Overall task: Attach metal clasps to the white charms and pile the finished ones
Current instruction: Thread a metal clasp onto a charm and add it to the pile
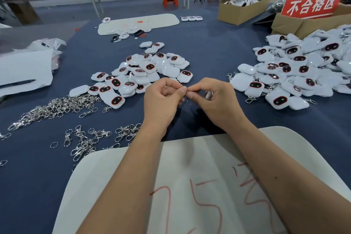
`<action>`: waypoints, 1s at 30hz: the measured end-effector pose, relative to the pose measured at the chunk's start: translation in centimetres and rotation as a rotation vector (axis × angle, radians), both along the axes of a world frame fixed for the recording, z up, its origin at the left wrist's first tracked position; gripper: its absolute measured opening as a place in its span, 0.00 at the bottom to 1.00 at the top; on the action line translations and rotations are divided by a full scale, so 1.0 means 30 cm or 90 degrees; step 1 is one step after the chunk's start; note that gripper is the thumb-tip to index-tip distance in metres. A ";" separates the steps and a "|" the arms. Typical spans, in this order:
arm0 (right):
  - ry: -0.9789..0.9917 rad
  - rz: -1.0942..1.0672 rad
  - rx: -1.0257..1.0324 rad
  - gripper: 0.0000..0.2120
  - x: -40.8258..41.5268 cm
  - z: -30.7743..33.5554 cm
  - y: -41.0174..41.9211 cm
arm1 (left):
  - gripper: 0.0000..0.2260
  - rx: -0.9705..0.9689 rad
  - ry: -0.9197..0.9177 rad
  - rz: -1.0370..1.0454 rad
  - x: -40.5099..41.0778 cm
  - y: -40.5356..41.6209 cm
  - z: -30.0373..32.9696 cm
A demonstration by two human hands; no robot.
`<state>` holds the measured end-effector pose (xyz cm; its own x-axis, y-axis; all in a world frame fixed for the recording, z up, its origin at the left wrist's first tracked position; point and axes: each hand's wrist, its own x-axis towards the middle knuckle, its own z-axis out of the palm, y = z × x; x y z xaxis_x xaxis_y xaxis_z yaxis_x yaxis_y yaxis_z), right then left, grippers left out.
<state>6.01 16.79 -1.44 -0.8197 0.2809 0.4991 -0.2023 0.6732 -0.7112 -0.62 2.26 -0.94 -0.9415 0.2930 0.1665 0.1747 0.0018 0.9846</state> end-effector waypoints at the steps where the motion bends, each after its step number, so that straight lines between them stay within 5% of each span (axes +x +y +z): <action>1: 0.003 0.006 -0.009 0.04 0.000 -0.001 0.001 | 0.06 0.010 -0.006 -0.001 0.000 0.000 0.000; 7: -0.017 0.031 -0.100 0.04 -0.001 -0.007 0.017 | 0.04 0.077 -0.062 -0.040 0.008 -0.002 0.007; 19: -0.014 -0.001 -0.158 0.07 -0.002 -0.004 0.025 | 0.04 -0.027 0.065 -0.077 0.024 0.003 0.007; 30: -0.016 0.033 -0.160 0.06 0.008 0.007 0.021 | 0.08 -0.030 0.059 -0.103 0.030 0.001 0.018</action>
<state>6.24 17.44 -1.24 -0.8478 0.3508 0.3978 -0.2119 0.4634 -0.8604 0.28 2.30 -0.39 -0.8628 0.4487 0.2328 0.2660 0.0114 0.9639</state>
